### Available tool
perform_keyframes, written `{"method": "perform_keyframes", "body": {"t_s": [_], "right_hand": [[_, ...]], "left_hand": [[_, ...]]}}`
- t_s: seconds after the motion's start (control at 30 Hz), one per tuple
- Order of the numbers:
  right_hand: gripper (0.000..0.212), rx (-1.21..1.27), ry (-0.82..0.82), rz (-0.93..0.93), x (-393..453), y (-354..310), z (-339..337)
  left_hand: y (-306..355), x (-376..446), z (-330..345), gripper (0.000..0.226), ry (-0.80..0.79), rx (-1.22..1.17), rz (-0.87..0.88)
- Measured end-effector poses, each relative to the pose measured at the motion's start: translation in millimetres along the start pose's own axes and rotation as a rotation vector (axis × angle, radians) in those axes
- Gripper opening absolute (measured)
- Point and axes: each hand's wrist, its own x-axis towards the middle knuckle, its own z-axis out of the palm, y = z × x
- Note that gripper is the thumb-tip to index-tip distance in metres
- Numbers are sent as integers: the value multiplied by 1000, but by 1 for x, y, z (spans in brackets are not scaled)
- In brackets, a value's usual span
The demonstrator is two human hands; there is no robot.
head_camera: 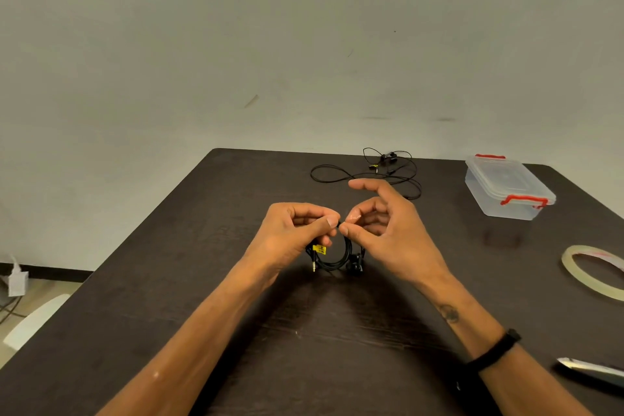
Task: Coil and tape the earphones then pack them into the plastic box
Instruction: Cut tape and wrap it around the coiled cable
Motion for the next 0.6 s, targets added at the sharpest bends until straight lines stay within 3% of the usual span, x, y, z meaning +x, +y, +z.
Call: {"method": "perform_keyframes", "body": {"t_s": [0.3, 0.5, 0.6], "right_hand": [[63, -96, 78, -92, -5, -1, 7], [27, -472, 322, -448, -5, 4, 11], [14, -530, 307, -513, -7, 7, 13]], "left_hand": [[-1, 2, -3, 18, -34, -95, -44], [0, 1, 1, 23, -39, -335, -86], [0, 1, 3, 18, -42, -403, -115]]}}
